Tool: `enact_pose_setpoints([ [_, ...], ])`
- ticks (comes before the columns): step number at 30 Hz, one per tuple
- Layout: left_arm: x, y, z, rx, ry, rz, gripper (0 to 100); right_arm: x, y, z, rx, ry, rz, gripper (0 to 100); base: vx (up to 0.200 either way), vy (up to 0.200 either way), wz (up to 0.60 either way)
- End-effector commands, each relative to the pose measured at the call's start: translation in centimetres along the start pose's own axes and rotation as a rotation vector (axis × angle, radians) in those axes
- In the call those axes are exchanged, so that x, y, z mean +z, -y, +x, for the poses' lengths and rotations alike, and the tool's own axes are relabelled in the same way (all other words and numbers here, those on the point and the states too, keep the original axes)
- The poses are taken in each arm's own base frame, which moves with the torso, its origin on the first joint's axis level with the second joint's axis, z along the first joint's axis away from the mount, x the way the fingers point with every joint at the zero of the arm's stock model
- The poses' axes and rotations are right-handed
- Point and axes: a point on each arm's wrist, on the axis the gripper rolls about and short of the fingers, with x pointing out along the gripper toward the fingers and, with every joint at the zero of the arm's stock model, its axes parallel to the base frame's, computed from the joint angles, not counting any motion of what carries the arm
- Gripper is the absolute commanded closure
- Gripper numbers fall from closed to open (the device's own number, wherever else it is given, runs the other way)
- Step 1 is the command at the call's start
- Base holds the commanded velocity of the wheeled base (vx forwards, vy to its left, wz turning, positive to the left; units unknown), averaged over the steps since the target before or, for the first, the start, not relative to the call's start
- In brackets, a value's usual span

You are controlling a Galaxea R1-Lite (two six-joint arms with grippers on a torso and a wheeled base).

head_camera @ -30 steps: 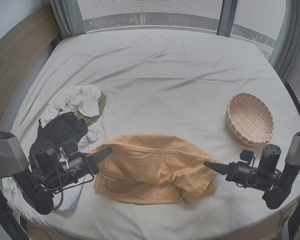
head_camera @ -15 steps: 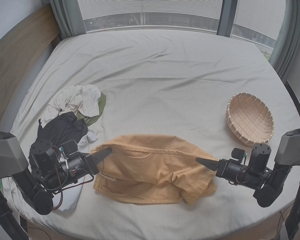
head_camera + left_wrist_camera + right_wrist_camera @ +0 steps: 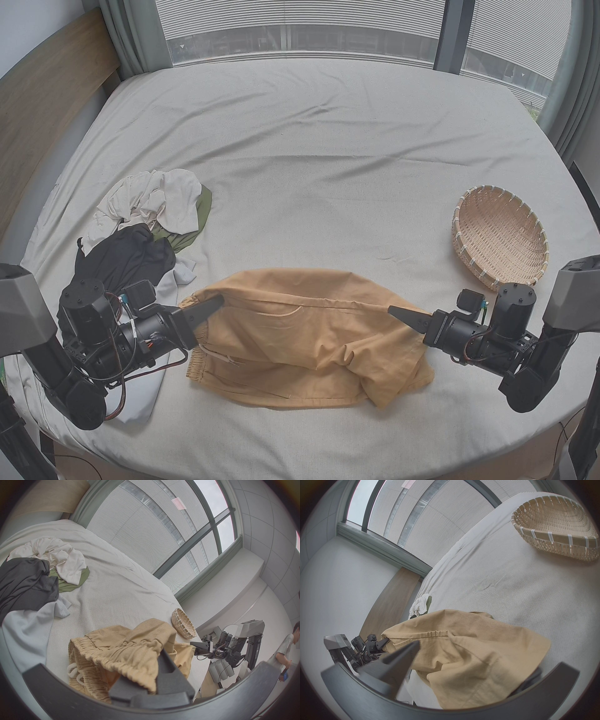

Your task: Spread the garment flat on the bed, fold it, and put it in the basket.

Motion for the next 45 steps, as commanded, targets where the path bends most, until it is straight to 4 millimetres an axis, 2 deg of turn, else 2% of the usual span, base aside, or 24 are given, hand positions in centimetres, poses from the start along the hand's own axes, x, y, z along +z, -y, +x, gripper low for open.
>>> enact_pose_setpoints([
  [1, 0.0, 0.1, -0.1, -0.002, 0.002, -0.002, 100, -0.1, 0.0, 0.2, 0.004, -0.004, -0.001, 100, 0.000, 0.000, 0.00],
  [7, 0.9, 1.0, -0.9, -0.025, 0.030, 0.006, 100, 1.0, -0.3, 0.1, 0.017, 0.040, 0.019, 100, 0.000, 0.000, 0.00],
  [8, 1.4, 1.5, -1.4, -0.037, 0.051, 0.000, 100, 2.3, -1.4, -0.7, 0.052, 0.085, 0.043, 100, 0.000, 0.000, 0.00],
  [11, 2.4, 2.5, -2.3, -0.061, 0.094, -0.019, 100, 4.0, -3.4, -2.1, 0.121, 0.137, 0.075, 100, 0.000, 0.000, 0.00],
  [14, 3.7, 3.9, -3.7, -0.105, 0.148, -0.061, 100, 4.8, -4.5, -3.2, 0.144, 0.159, 0.064, 100, 0.000, 0.000, 0.00],
  [18, 4.3, 4.6, -4.4, -0.124, 0.175, -0.063, 100, 5.5, -6.0, -4.4, 0.159, 0.159, 0.058, 100, 0.000, 0.000, 0.00],
  [23, 4.1, 4.6, -4.8, -0.113, 0.171, -0.064, 100, 6.6, -7.3, -5.6, 0.162, 0.168, 0.037, 100, 0.000, 0.000, 0.00],
  [28, 3.7, 4.4, -5.0, -0.100, 0.159, -0.078, 100, 7.3, -7.0, -6.1, 0.100, 0.153, -0.024, 100, 0.000, 0.000, 0.00],
  [38, 3.2, 4.3, -5.4, -0.080, 0.146, -0.081, 100, 8.1, -7.6, -7.8, 0.067, 0.157, -0.059, 100, 0.000, 0.000, 0.00],
  [45, 3.3, 3.5, -6.0, -0.039, 0.158, -0.070, 100, 9.0, -8.1, -8.9, 0.069, 0.177, -0.065, 100, 0.000, 0.000, 0.00],
])
